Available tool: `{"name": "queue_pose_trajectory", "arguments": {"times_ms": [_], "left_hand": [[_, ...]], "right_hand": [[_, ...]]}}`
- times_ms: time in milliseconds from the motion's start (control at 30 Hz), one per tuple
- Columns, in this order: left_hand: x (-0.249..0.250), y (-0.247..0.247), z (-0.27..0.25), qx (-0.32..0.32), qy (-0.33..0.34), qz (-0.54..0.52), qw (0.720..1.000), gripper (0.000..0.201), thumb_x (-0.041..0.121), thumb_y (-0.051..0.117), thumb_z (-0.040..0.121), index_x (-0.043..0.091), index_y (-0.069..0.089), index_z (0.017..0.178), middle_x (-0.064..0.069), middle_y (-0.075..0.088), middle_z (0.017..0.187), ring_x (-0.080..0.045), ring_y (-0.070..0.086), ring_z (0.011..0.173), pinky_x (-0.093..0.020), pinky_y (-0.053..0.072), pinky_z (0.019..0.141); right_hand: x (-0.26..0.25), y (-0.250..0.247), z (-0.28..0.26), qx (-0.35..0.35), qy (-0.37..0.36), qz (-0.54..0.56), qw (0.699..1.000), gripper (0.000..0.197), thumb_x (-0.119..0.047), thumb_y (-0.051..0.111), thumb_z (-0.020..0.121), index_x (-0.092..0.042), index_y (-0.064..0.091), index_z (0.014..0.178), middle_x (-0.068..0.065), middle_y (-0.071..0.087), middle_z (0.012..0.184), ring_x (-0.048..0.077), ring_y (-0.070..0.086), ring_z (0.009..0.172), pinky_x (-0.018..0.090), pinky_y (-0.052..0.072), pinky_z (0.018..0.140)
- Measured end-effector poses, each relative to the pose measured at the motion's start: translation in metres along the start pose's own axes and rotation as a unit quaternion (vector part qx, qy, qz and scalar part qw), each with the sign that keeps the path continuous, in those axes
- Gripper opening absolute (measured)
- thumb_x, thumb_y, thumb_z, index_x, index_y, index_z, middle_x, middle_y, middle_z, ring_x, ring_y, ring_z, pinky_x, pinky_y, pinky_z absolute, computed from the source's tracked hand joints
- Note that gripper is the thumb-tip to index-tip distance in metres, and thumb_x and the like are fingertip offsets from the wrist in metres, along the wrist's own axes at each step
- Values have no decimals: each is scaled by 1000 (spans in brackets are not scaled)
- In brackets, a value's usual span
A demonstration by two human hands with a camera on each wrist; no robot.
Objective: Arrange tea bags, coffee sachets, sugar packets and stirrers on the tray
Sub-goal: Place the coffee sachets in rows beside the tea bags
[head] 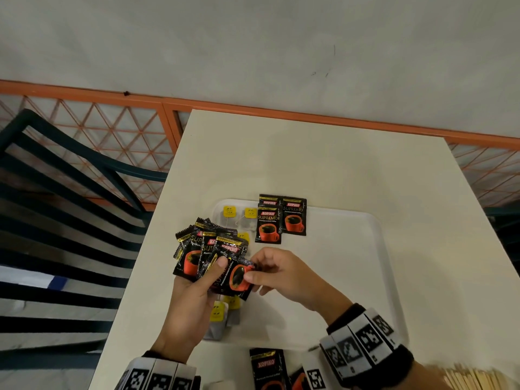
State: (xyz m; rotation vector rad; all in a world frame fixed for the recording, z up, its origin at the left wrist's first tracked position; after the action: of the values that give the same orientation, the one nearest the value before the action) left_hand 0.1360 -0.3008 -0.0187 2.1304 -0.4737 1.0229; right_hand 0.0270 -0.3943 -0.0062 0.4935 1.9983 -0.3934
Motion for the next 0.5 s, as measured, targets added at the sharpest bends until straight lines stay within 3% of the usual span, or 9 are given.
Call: {"name": "queue_pose_trajectory", "arguments": {"times_ms": [167, 333, 400, 433, 500], "left_hand": [[3, 7, -2, -22, -1, -31, 999, 50, 14, 56, 78, 15, 51, 128, -11, 68, 114, -22, 68, 98, -32, 59, 73], [3, 9, -2, -24, -18, -30, 999, 50, 17, 58, 79, 14, 52, 128, -13, 66, 118, -27, 65, 105, -38, 57, 80], [3, 8, -2, -22, -16, -7, 1000, 64, 29, 75, 67, 13, 54, 125, -14, 67, 115, -27, 66, 103, -40, 59, 74], [2, 8, -2, -25, -17, 7, 1000, 79, 39, 85, 54, 13, 55, 123, -14, 69, 112, -27, 67, 100, -38, 60, 68], [1, 10, -4, -25, -20, 22, 999, 98, 48, 90, 35, 13, 57, 120, -12, 71, 106, -26, 69, 96, -34, 58, 62]], "right_hand": [[-4, -3, -4, -16, 2, -4, 1000, 14, -9, 60, 88, -14, 58, 100, 8, 62, 95, 13, 61, 64, 23, 55, 64], [-2, -5, -9, -32, 22, -48, 998, 31, -12, 51, 93, -11, 51, 124, 12, 60, 108, 16, 59, 78, 21, 51, 66], [-2, -6, -12, -31, 28, -75, 996, 35, -12, 47, 95, -11, 47, 129, 10, 56, 110, 10, 56, 69, 18, 49, 63], [-3, -6, -14, -31, 27, -92, 995, 36, -12, 46, 95, -11, 46, 131, 9, 53, 110, 8, 54, 65, 17, 48, 62], [-5, -4, -17, -33, 15, -118, 992, 36, -11, 43, 96, -11, 45, 133, 6, 47, 109, 7, 51, 61, 16, 46, 61]]}}
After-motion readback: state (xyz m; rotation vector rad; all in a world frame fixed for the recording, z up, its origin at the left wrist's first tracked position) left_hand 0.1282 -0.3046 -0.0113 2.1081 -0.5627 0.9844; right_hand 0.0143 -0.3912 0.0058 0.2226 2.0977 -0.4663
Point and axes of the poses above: each hand's wrist, its own z-axis towards the middle knuckle, its own y-axis out of the palm, x = y × z, the point moved 8 cm from there along z, towards the middle knuckle
